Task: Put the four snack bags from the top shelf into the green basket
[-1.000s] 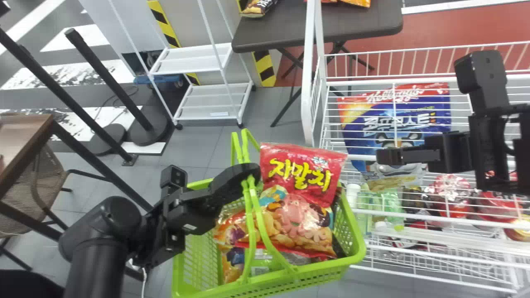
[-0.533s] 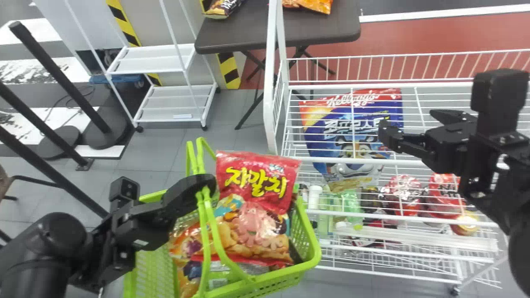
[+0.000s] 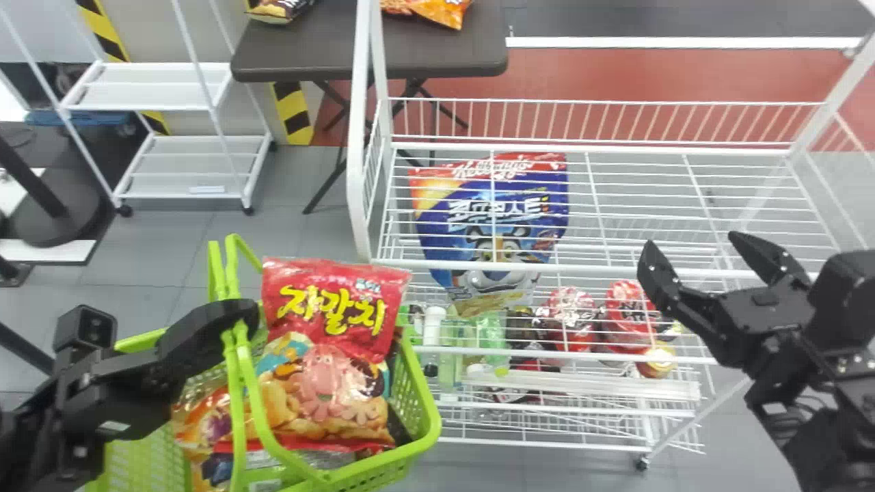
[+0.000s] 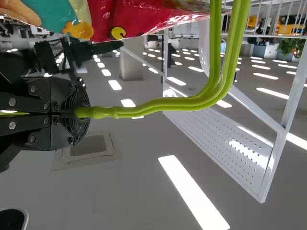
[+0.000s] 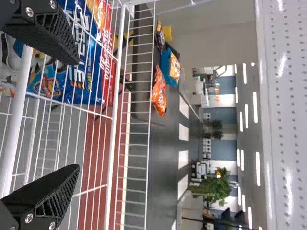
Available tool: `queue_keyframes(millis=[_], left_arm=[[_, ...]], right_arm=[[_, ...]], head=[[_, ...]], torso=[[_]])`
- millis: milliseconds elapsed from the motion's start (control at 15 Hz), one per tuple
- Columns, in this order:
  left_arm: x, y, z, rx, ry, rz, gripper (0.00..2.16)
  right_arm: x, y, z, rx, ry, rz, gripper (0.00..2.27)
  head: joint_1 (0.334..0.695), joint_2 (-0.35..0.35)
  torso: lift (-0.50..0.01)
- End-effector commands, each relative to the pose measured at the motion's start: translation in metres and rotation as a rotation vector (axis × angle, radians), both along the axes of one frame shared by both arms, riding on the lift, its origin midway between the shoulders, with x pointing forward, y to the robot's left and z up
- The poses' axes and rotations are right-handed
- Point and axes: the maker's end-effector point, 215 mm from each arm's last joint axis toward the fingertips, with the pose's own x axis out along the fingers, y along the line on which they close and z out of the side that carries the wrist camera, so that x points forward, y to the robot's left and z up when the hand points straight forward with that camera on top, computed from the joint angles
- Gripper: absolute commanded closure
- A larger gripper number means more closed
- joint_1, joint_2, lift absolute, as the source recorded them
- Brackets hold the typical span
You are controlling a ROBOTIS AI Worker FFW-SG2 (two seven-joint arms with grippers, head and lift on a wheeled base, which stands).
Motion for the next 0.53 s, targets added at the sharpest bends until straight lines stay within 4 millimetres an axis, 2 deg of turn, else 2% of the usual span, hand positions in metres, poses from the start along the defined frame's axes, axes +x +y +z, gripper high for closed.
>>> queue_keyframes(millis=[0, 467], left_arm=[[-0.0048, 0.0015, 0.0031, -0.014, -0.004, -0.002, 2.15], [-0.0145, 0.0037, 0.0013, -0.019, 0.006, -0.005, 2.15]], right_arm=[[-0.01, -0.0052, 0.0055, 0.015, -0.037, -0.009, 0.04], [-0.0176, -0.0059, 0.007, 0.041, -0.057, -0.011, 0.04]], head=[[0.695, -0.006], [0.695, -0.013]], torso=[[0.0], [0.0]])
